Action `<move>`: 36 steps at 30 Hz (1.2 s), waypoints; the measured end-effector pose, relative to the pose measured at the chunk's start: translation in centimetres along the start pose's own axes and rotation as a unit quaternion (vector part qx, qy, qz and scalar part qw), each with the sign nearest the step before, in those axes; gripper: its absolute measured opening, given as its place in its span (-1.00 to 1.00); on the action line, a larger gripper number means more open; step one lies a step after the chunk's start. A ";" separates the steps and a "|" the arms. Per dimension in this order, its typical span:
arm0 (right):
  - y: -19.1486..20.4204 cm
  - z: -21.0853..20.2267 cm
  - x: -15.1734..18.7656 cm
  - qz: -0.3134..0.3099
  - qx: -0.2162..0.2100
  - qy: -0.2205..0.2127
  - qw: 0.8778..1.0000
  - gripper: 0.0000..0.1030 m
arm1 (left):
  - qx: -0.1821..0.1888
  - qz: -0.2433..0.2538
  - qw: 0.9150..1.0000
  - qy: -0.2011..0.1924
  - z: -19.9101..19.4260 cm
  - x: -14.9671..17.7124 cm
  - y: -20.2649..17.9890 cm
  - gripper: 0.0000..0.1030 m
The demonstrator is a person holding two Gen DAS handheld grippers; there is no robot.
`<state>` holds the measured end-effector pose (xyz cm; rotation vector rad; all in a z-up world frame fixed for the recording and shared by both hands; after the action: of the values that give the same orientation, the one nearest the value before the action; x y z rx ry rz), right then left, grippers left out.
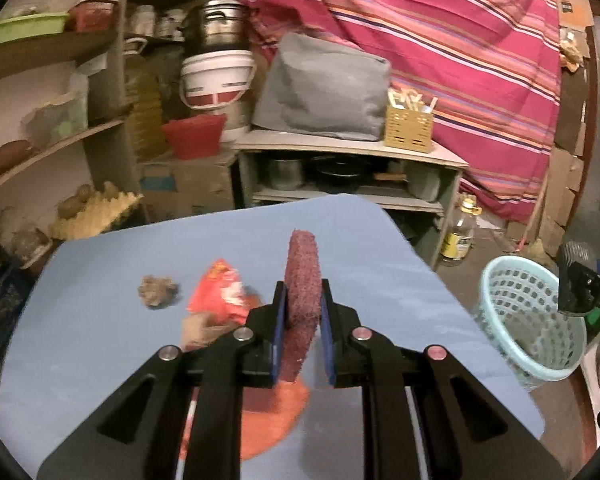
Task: Collect trash
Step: 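Carry the black cup over the basket and open the right tool while the left tool holds the pad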
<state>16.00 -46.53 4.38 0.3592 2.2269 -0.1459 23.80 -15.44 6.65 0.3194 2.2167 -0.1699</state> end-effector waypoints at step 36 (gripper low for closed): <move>-11.1 2.0 2.4 0.107 0.029 0.033 0.993 0.69 | 0.163 0.083 0.981 0.060 9.0 -1.6 -24.7 -0.53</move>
<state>12.67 -57.02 1.05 0.6393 2.2348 -0.0859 24.47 -41.48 2.61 0.7081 2.2649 -0.4353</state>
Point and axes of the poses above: each gripper's, at about its wrist camera, not at the fingertips, and z roughly the way its jaws point, y to its left, x to its underside, the point moved 1 cm from there along z, roughly the way its jaws point, and after that the axes turned 6 degrees about y, right-handed, at the moved point
